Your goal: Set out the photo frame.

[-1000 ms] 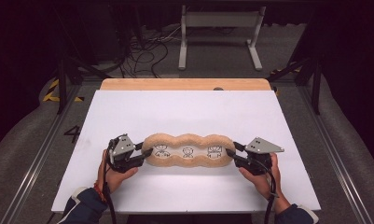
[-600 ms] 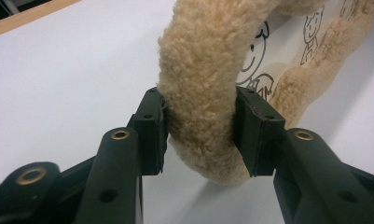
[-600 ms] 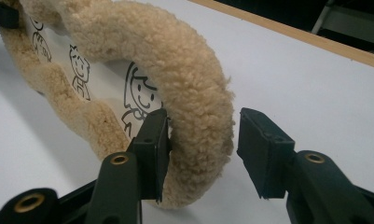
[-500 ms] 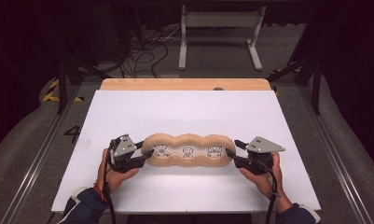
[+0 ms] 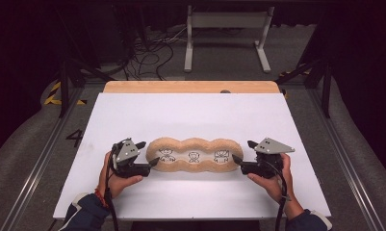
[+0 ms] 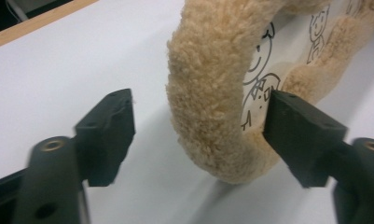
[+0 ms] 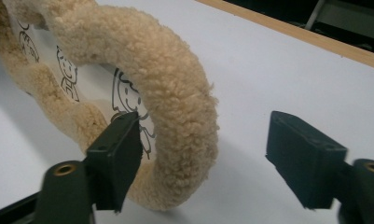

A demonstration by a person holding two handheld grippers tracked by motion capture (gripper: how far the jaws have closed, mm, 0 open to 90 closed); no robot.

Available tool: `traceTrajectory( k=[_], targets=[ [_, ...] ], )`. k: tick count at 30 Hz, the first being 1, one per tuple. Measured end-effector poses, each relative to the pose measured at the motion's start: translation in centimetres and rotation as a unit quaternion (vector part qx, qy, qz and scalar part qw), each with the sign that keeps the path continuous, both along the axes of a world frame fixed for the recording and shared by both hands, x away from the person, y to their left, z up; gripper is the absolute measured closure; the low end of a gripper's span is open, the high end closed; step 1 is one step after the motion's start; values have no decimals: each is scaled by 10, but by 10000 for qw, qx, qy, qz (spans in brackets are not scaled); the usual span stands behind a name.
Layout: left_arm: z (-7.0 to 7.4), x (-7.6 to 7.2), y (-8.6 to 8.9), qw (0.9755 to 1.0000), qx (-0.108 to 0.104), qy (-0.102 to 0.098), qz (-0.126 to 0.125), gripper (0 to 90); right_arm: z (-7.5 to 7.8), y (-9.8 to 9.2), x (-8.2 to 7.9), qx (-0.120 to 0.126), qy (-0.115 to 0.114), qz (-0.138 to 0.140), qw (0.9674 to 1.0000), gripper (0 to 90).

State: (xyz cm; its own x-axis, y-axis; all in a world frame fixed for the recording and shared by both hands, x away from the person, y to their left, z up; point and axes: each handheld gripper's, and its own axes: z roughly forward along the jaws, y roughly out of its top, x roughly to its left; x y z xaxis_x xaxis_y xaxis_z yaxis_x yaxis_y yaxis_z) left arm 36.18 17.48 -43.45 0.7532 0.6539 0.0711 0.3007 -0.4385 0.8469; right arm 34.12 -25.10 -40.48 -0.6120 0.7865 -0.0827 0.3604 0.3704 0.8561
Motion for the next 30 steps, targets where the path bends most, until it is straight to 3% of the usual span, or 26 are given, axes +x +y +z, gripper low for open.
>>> traceTrajectory(
  k=[4, 6, 9, 15, 17, 23, 30],
  targets=[
    [-2, -1, 2, 9999, -53, 90, -14, 152, 0, -1, 1, 164, 34, -1, 9999, 158],
    [-2, -1, 3, 9998, -132, 141, -88, 113, 0, -1, 1, 67, 37, 0, 10000, 120],
    [-2, -2, 1, 9998, -103, 66, -181, 76, -1, 1, 1, -9, 23, 44, 10000, 101],
    [-1, -5, -2, 9997, 49, -50, -241, 71, -3, 2, 1, -361, 20, 82, 9993, 101],
    [0, -6, -3, 9994, 180, -142, -253, 77, -2, 3, 0, -360, -40, 97, 9993, 106],
    [3, -9, -3, 9988, 186, -312, -339, 80, -1, 4, -2, -452, -123, 115, 9988, 112],
    [2, -13, -1, 9986, 231, -402, -252, 100, -1, -1, -9, -491, -150, 105, 9986, 114]
  ],
)
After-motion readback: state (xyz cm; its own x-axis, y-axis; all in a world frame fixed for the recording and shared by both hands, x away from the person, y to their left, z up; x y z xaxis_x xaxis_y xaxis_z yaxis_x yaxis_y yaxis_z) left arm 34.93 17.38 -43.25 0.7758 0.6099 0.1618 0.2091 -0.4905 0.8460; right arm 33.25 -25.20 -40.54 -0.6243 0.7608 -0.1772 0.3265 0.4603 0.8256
